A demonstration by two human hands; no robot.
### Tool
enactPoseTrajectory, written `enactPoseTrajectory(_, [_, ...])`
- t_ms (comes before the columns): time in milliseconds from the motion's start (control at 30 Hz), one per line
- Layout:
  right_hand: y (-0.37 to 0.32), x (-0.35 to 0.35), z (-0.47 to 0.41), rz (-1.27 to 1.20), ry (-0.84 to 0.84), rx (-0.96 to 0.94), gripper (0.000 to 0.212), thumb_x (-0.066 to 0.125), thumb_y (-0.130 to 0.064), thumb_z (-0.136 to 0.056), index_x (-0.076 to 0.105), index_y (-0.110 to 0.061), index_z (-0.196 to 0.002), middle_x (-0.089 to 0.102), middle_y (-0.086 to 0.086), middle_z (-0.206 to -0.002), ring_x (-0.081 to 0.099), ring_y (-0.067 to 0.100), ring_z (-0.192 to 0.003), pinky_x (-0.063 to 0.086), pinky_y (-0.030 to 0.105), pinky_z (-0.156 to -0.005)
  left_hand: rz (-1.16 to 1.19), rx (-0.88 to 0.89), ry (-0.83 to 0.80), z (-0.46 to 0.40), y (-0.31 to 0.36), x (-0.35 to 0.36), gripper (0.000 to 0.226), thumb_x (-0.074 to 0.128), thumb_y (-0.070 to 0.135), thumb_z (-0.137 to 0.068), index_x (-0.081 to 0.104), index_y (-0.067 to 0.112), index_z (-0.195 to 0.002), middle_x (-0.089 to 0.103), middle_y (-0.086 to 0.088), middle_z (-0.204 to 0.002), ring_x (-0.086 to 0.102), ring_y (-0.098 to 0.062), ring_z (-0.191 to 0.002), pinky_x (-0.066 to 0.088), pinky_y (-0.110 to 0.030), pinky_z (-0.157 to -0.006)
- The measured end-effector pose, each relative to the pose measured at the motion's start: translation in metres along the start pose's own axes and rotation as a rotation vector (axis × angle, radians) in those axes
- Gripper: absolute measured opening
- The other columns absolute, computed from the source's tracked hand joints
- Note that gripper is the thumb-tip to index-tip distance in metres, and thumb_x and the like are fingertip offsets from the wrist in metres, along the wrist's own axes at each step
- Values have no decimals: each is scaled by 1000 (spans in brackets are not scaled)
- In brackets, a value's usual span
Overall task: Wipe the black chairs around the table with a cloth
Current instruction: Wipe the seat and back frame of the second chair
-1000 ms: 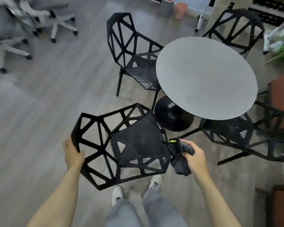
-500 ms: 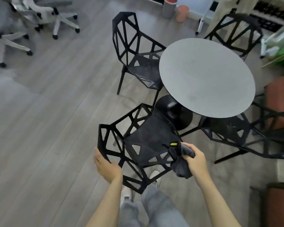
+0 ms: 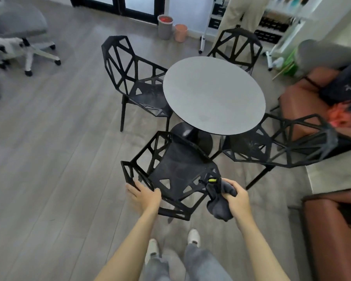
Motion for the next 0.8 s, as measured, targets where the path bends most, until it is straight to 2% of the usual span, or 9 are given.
enactPoseTrajectory(67, [2,-10,0,-2,9,-7,43,60,13,-88,76,-23,-106,77,-4,-103,70,18,-104,57,37,-91,-134,208,-28,8,15,1,75,63,28,-97,27,19,-162,5,-9,-173,8,-28,-159,12,-53,-126])
enactPoseTrajectory(100, [3,-15,-1,-8,17,-6,43,60,13,-88,76,-23,-106,77,-3,-103,70,18,-104,57,38,-92,-156,301,-98,13,26,5,64,61,26,-98,37,18,-157,18,-7,-171,20,-27,-156,22,-50,-124])
enactPoseTrajectory(167, [5,-29,-3,-23,37,-4,42,61,12,-89,76,-24,-106,77,-4,-104,70,17,-104,57,36,-91,-190,437,-283,27,46,20,47,58,22,-100,51,18,-147,40,-4,-159,47,-23,-137,41,-38,-109])
enactPoseTrajectory(267, [11,-57,-8,-72,68,15,43,59,14,-89,75,-23,-104,76,-5,-103,69,14,-100,54,25,-83,-333,550,-430,51,75,44,39,56,21,-103,56,18,-141,57,-4,-140,55,-15,-106,44,-30,-93])
enactPoseTrajectory(367, [28,-95,-18,-124,115,33,43,61,10,-89,72,-29,-102,75,-15,-98,68,6,-96,50,23,-80,-407,610,-447,76,106,80,34,56,22,-103,59,19,-136,64,-1,-133,62,-17,-114,49,-32,-96])
enactPoseTrajectory(467, [49,-142,-32,-178,148,58,38,64,5,-91,71,-28,-107,75,-17,-97,68,-1,-92,49,21,-79,-473,657,-468,105,140,128,31,56,22,-101,62,21,-131,67,1,-130,63,-20,-117,51,-35,-98])
enactPoseTrajectory(567, [70,-198,-57,-224,182,92,28,68,-4,-94,68,-26,-110,75,-9,-101,68,7,-95,49,24,-76,-427,682,-507,145,176,182,29,55,19,-101,66,21,-127,70,3,-124,65,-18,-112,51,-29,-90])
enactPoseTrajectory(700, [89,-269,-91,-260,186,149,17,73,-18,-95,61,-22,-106,74,0,-102,70,22,-100,53,38,-84,-257,739,-595,215,230,251,23,58,14,-101,69,17,-121,72,4,-116,65,-14,-105,43,-3,-75])
enactPoseTrajectory(800, [81,-308,-109,-447,141,129,17,71,-17,-97,65,-14,-112,77,5,-106,73,25,-104,57,43,-91,-109,671,-682,258,266,293,29,66,28,-101,61,21,-128,68,5,-124,63,-6,-109,45,-11,-85])
Point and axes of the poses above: each hand's wrist, its own z-axis away from the middle knuckle, its own x-axis out of the palm, y = z × x, the point moved 4 cm from there along -z, towards the middle knuckle
